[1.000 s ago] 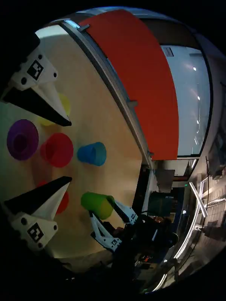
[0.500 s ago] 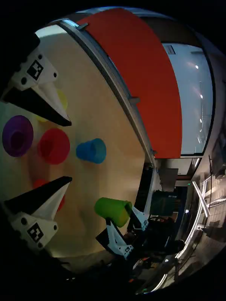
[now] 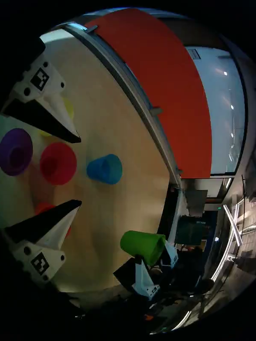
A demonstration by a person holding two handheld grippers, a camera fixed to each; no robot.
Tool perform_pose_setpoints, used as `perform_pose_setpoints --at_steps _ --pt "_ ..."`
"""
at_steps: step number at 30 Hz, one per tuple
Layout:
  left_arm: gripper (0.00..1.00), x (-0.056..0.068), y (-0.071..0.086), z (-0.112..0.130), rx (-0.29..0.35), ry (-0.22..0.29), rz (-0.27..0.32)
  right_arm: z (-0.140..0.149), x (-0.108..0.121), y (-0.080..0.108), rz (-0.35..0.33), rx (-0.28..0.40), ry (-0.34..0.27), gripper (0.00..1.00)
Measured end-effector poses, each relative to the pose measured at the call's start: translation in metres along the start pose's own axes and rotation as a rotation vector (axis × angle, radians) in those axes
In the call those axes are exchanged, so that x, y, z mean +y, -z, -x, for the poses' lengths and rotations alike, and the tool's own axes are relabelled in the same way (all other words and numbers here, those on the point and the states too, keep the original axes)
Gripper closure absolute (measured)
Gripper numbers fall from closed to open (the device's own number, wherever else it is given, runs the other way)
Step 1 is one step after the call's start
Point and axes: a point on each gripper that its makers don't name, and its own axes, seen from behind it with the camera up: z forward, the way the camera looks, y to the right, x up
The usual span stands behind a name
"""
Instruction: Pour water
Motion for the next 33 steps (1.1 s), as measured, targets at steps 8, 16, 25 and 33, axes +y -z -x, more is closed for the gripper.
perform_pose_setpoints --at_steps 8,16,25,33 --pt "0.01 -0.001 -0.018 0.003 -0.074 -0.003 -0.013 -0.011 0.003 0.010 0.013 0.030 0.010 0.07" --pt "0.01 0.002 -0.042 0.001 -0.151 -0.011 0.002 -0.011 0.004 0.019 0.024 0.032 0.014 0.07" --pt "0.01 0.007 -0.070 -0.009 -0.193 0.005 0.029 -0.009 0.011 0.030 0.044 0.033 0.009 0.07" --pt "0.01 0.006 -0.095 -0.014 -0.227 0.020 0.029 -0.008 0.019 0.040 0.065 0.034 0.009 0.07"
